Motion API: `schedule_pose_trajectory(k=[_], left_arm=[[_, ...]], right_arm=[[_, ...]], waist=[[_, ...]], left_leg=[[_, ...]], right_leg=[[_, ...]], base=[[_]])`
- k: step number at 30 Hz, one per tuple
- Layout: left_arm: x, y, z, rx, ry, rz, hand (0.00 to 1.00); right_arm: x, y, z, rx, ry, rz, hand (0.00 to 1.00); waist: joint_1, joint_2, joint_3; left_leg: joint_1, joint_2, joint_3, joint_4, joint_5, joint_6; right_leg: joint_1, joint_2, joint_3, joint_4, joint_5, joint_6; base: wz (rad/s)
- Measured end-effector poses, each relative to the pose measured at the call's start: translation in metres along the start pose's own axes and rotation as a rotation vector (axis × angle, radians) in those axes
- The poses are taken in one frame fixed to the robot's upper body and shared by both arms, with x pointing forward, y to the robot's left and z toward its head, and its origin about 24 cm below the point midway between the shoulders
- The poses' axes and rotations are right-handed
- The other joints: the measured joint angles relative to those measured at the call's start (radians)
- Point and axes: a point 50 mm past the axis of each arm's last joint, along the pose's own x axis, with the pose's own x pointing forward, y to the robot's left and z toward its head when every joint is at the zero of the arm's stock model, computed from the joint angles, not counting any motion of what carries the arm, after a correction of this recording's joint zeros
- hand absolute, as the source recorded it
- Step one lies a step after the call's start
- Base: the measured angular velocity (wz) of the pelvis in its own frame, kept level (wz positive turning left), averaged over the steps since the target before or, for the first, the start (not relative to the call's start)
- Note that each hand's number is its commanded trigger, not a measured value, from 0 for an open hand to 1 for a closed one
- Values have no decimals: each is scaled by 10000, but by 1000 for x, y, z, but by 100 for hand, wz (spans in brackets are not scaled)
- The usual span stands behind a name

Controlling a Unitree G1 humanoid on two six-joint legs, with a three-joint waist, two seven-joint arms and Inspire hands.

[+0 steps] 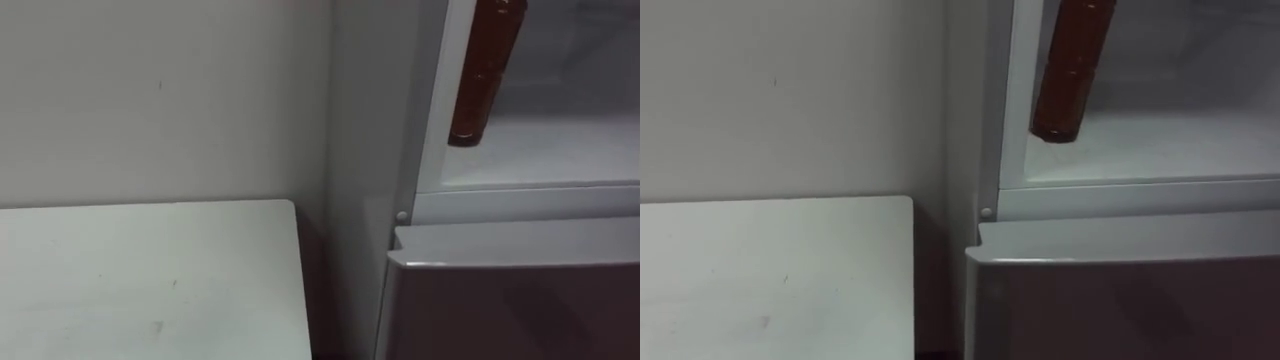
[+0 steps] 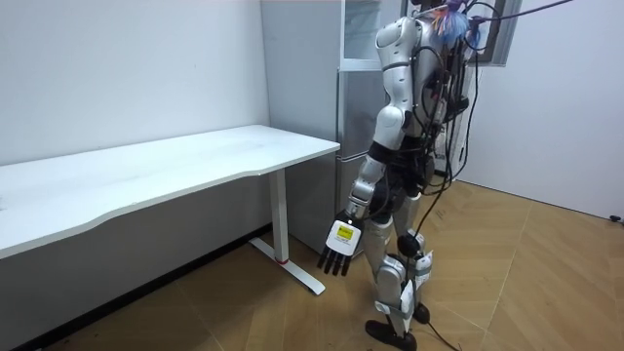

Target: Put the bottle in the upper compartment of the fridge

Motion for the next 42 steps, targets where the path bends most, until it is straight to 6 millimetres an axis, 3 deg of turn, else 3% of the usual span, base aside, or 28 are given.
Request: schedule_pose_trajectory(k=[3,8,14,19,26,33,39,42], left_arm=[[0,2,2,-52,-87,94,0],[0,5,5,-62,-240,476,0],[-2,12,-7,-289,29,705,0],[-3,16,-11,-256,72,855,0],[-3,16,-13,-175,-42,1061,0],[-3,20,-19,-88,94,1385,0],[-4,16,-27,-339,331,1385,0],[-3,15,-26,-329,317,1387,0]], right_arm=[[-10,15,16,142,-693,298,0],[-29,41,54,96,-2654,916,0],[-52,51,90,811,-4553,1011,0],[-60,48,105,1062,-5680,440,0],[-89,57,122,1309,-7648,417,0],[-96,59,123,1317,-7870,307,0],[-102,60,123,678,-8154,-33,0],[-105,61,120,701,-8120,-82,0]], waist=[[-76,-2,-13],[-102,-223,-23],[-205,-265,-39],[-334,-181,-57],[-511,-96,-79],[-537,-53,-99],[-533,-118,-76],[-486,-263,-14]], left_leg=[[15,-1,8,-1,5,-2],[29,19,49,-13,4,-4],[4,39,120,-95,-2,-13],[17,41,124,-121,-2,-13],[6,46,121,-123,-3,-17],[6,38,108,-124,0,-19],[-3,35,89,-104,6,-25],[2,-77,82,-91,6,-23]], right_leg=[[-12,11,42,3,0,0],[-15,39,145,3,0,0],[-111,58,90,1,2,-2],[-118,66,92,4,2,-2],[-142,74,88,24,2,-2],[-144,68,55,31,1,0],[-303,20,-142,380,-92,54],[-402,-107,-170,584,-333,29]], base=[[0],[-1],[-4],[0],[0],[0],[0],[-1]])
